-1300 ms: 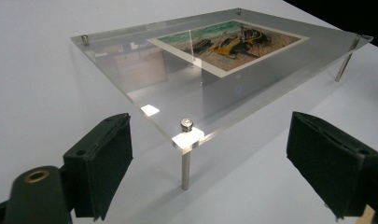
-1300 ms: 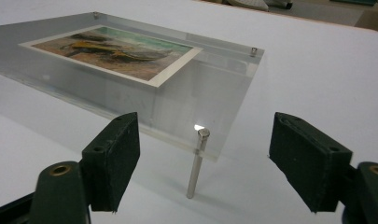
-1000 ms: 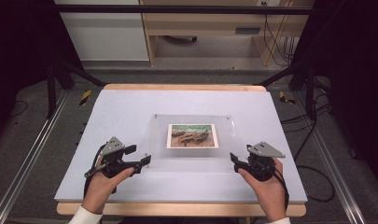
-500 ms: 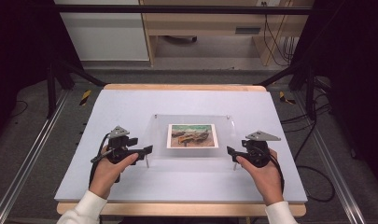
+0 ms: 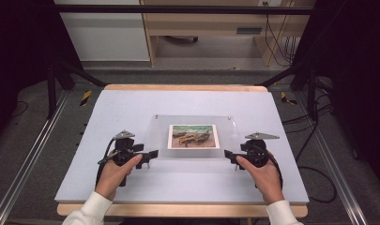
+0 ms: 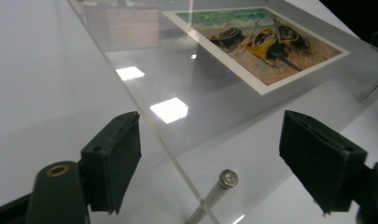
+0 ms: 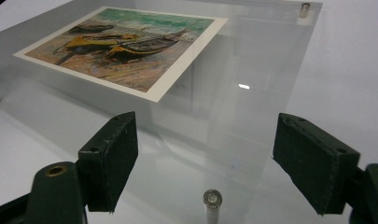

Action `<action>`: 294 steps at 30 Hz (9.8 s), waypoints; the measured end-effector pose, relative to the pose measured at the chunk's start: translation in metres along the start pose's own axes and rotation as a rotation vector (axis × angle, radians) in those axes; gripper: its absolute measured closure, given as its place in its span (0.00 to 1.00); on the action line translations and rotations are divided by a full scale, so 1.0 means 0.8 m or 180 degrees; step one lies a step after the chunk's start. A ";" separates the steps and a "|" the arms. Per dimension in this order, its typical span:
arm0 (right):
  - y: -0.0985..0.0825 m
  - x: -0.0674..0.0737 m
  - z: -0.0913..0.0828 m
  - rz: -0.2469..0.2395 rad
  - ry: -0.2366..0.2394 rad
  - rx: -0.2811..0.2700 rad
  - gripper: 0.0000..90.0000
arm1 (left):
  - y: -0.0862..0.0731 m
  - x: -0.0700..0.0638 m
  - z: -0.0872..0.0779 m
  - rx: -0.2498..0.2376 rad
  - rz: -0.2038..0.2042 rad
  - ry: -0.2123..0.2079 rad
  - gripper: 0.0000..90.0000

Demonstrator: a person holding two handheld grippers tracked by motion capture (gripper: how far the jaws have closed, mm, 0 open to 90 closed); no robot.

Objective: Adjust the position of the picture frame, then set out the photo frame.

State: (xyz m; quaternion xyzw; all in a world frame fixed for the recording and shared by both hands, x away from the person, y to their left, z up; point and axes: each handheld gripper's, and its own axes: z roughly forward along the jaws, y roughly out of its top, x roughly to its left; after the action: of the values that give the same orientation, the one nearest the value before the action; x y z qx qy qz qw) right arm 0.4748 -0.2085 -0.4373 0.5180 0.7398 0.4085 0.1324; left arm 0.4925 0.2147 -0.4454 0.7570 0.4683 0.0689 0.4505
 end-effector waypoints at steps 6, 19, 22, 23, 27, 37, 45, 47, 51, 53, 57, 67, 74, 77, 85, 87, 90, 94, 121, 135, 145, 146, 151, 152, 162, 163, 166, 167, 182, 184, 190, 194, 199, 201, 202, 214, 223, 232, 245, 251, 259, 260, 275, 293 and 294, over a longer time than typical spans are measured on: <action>-0.001 -0.004 0.003 0.0105 0.0053 0.0006 0.22 | 0.000 0.004 0.004 0.0024 -0.0143 -0.0054 0.24; 0.000 -0.013 0.009 0.0384 0.0188 0.0097 0.21 | 0.002 0.017 0.018 0.0048 -0.0357 -0.0273 0.24; 0.001 -0.015 0.009 0.0425 0.0220 0.0117 0.20 | 0.002 0.017 0.018 0.0057 -0.0355 -0.0271 0.24; 0.001 -0.015 0.009 0.0424 0.0220 0.0119 0.21 | 0.002 0.017 0.019 0.0057 -0.0350 -0.0271 0.24; 0.001 -0.016 0.010 0.0500 0.0245 0.0158 0.20 | 0.003 0.017 0.019 0.0062 -0.0349 -0.0277 0.24; -0.002 -0.018 0.012 0.0610 0.0326 0.0141 0.21 | 0.003 0.019 0.019 0.0063 -0.0343 -0.0293 0.24; -0.005 -0.018 0.012 0.0602 0.0317 0.0071 0.22 | 0.004 0.020 0.018 0.0076 -0.0336 -0.0294 0.27; -0.006 -0.018 0.012 0.0598 0.0316 0.0054 0.22 | 0.004 0.020 0.018 0.0075 -0.0338 -0.0289 0.27; -0.006 -0.018 0.012 0.0587 0.0311 0.0040 0.22 | 0.004 0.018 0.017 0.0067 -0.0344 -0.0267 0.27; -0.006 -0.018 0.012 0.0583 0.0309 0.0039 0.22 | 0.004 0.017 0.016 0.0070 -0.0322 -0.0250 0.27; -0.007 -0.016 0.010 0.0527 0.0291 0.0002 0.22 | 0.003 0.015 0.012 0.0034 -0.0301 -0.0218 0.31; -0.010 -0.012 0.004 0.0437 0.0238 -0.0060 0.24 | 0.001 0.010 0.009 -0.0028 -0.0225 -0.0168 0.32; -0.005 -0.016 0.009 0.0444 0.0220 -0.0078 0.24 | 0.010 0.014 0.017 -0.0039 -0.0205 -0.0134 0.32; 0.000 -0.019 0.012 0.0431 0.0188 -0.0103 0.26 | 0.016 0.016 0.021 -0.0064 -0.0163 -0.0112 0.32; 0.004 -0.019 0.014 0.0306 0.0132 -0.0192 0.26 | 0.016 0.012 0.020 -0.0125 -0.0049 -0.0027 0.32; 0.002 -0.017 0.012 0.0249 0.0111 -0.0211 0.26 | 0.015 0.009 0.018 -0.0134 -0.0027 0.0007 0.33; 0.001 -0.015 0.009 0.0193 0.0085 -0.0217 0.27 | 0.014 0.003 0.015 -0.0133 0.0020 0.0068 0.33; -0.001 -0.012 0.005 0.0120 0.0058 -0.0244 0.28 | 0.013 -0.001 0.013 -0.0164 0.0058 0.0110 0.33; -0.024 0.004 -0.025 -0.0032 -0.0131 -0.0435 0.48 | -0.011 -0.028 -0.012 -0.0370 0.0186 0.0332 0.45; -0.038 0.013 -0.038 -0.0106 -0.0243 -0.0481 0.58 | -0.023 -0.036 -0.026 -0.0399 0.0206 0.0369 0.54; -0.047 0.016 -0.047 -0.0086 -0.0264 -0.0497 0.66 | -0.029 -0.045 -0.033 -0.0347 0.0255 0.0468 0.59; -0.047 0.016 -0.048 -0.0094 -0.0265 -0.0495 0.67 | -0.030 -0.046 -0.033 -0.0339 0.0259 0.0484 0.59; -0.052 0.018 -0.050 -0.0103 -0.0301 -0.0504 0.68 | -0.033 -0.047 -0.036 -0.0338 0.0237 0.0483 0.62; -0.052 0.019 -0.051 -0.0100 -0.0306 -0.0505 0.69 | -0.033 -0.048 -0.036 -0.0344 0.0230 0.0485 0.62; -0.055 0.021 -0.053 -0.0110 -0.0335 -0.0508 0.71 | -0.035 -0.048 -0.039 -0.0332 0.0224 0.0472 0.64; -0.056 0.021 -0.053 -0.0115 -0.0338 -0.0504 0.71 | -0.036 -0.047 -0.039 -0.0336 0.0227 0.0466 0.64; -0.058 0.021 -0.054 -0.0115 -0.0341 -0.0510 0.72 | -0.038 -0.048 -0.040 -0.0356 0.0202 0.0453 0.65; -0.058 0.022 -0.054 -0.0104 -0.0340 -0.0514 0.72 | -0.039 -0.048 -0.040 -0.0353 0.0208 0.0454 0.65; -0.064 0.024 -0.058 -0.0135 -0.0377 -0.0511 0.75 | -0.043 -0.049 -0.043 -0.0331 0.0245 0.0433 0.67; -0.065 0.024 -0.058 -0.0140 -0.0379 -0.0508 0.75 | -0.044 -0.049 -0.044 -0.0326 0.0249 0.0421 0.66; -0.067 0.026 -0.059 -0.0134 -0.0395 -0.0507 0.77 | -0.046 -0.052 -0.045 -0.0290 0.0174 0.0365 0.66; -0.069 0.026 -0.060 -0.0143 -0.0397 -0.0501 0.78 | -0.048 -0.052 -0.046 -0.0285 0.0183 0.0364 0.68; -0.070 0.026 -0.061 -0.0139 -0.0394 -0.0494 0.79 | -0.050 -0.049 -0.047 -0.0317 0.0104 0.0308 0.71; -0.070 0.026 -0.061 -0.0143 -0.0405 -0.0493 0.79 | -0.051 -0.049 -0.048 -0.0316 0.0116 0.0307 0.71; -0.070 0.026 -0.061 -0.0148 -0.0405 -0.0492 0.79 | -0.051 -0.049 -0.048 -0.0310 0.0126 0.0309 0.71; -0.077 0.030 -0.065 -0.0149 -0.0410 -0.0454 0.79 | -0.057 -0.052 -0.051 -0.0263 0.0138 0.0270 0.71; -0.081 0.032 -0.067 -0.0157 -0.0402 -0.0424 0.79 | -0.061 -0.055 -0.052 -0.0222 0.0194 0.0282 0.69; -0.086 0.034 -0.068 -0.0201 -0.0409 -0.0387 0.78 | -0.065 -0.056 -0.053 -0.0171 0.0258 0.0261 0.68; -0.093 0.036 -0.071 -0.0220 -0.0406 -0.0320 0.77 | -0.070 -0.061 -0.052 -0.0070 0.0326 0.0272 0.65; -0.094 0.036 -0.072 -0.0220 -0.0399 -0.0329 0.77 | -0.071 -0.063 -0.053 -0.0061 0.0360 0.0266 0.65; -0.094 0.037 -0.072 -0.0223 -0.0410 -0.0329 0.77 | -0.071 -0.061 -0.053 -0.0069 0.0334 0.0241 0.65; -0.094 0.037 -0.072 -0.0236 -0.0417 -0.0324 0.77 | -0.071 -0.061 -0.053 -0.0073 0.0342 0.0240 0.65; -0.094 0.038 -0.071 -0.0269 -0.0439 -0.0316 0.77 | -0.072 -0.061 -0.051 -0.0106 0.0370 0.0260 0.64; -0.091 0.045 -0.069 -0.0436 -0.0531 -0.0382 0.31 | -0.069 -0.063 -0.051 -0.0114 0.0454 0.0304 0.28; -0.091 0.044 -0.069 -0.0494 -0.0564 -0.0384 0.28 | -0.069 -0.064 -0.051 -0.0103 0.0480 0.0298 0.25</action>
State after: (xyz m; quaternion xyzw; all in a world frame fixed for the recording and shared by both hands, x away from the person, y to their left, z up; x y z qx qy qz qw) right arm 0.3773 -0.2129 -0.4483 0.4843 0.7371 0.3934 0.2594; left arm 0.4068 0.2089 -0.4464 0.7786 0.4294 0.1455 0.4338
